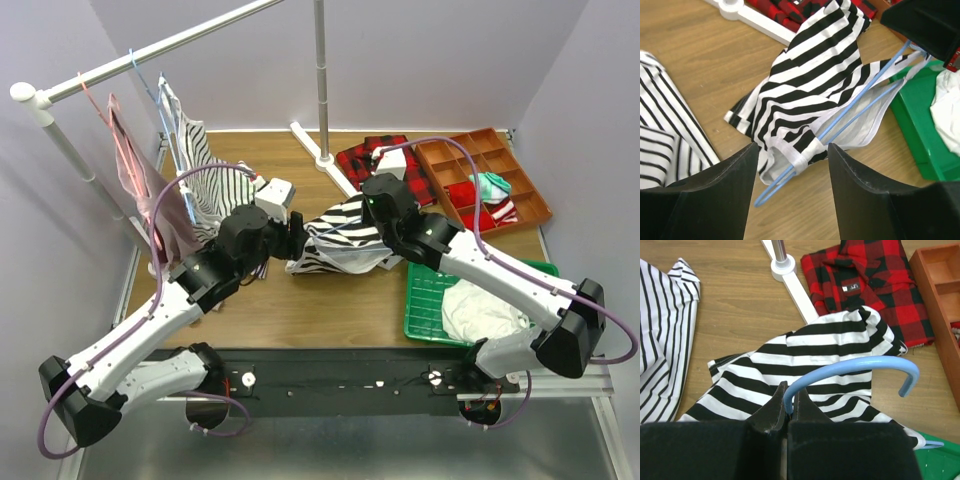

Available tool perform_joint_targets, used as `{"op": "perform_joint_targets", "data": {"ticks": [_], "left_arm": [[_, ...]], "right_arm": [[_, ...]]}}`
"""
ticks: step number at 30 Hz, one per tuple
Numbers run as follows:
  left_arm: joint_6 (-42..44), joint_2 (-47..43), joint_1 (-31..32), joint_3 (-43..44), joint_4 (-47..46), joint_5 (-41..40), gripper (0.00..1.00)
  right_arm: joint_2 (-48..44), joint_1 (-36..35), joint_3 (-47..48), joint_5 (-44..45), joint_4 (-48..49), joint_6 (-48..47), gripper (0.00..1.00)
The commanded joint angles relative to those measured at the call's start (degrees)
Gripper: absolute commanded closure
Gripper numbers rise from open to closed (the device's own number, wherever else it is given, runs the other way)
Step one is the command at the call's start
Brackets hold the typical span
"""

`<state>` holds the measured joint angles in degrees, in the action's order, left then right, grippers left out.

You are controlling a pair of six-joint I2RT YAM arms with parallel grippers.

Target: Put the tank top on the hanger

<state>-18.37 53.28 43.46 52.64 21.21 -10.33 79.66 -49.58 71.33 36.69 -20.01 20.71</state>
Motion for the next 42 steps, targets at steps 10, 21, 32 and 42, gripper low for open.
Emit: {"op": "perform_joint_targets", "data": {"ticks": [10, 21, 32, 42], "left_arm": [[20.9, 8.7, -0.1, 13.1, 12.4, 14.3, 0.3], [25.0, 12.6, -0.2, 19.9, 15.0, 17.2, 0.3], [26.5, 12.8, -1.8, 21.5, 15.7, 23.0, 0.44], [27.2, 11.7, -1.7, 25.5, 14.7, 23.2, 0.47]], "right_arm": [[0.1, -0.4, 8.6, 0.5, -5.2, -6.1, 0.99], [0.9, -0.7, 17.6, -0.4, -10.1, -10.0, 0.99], [2.2, -0.9, 24.4, 0.0, -13.4, -13.1, 0.99], [7.2, -1.4, 39.9, -0.3, -15.4, -18.0, 0.99]]}}
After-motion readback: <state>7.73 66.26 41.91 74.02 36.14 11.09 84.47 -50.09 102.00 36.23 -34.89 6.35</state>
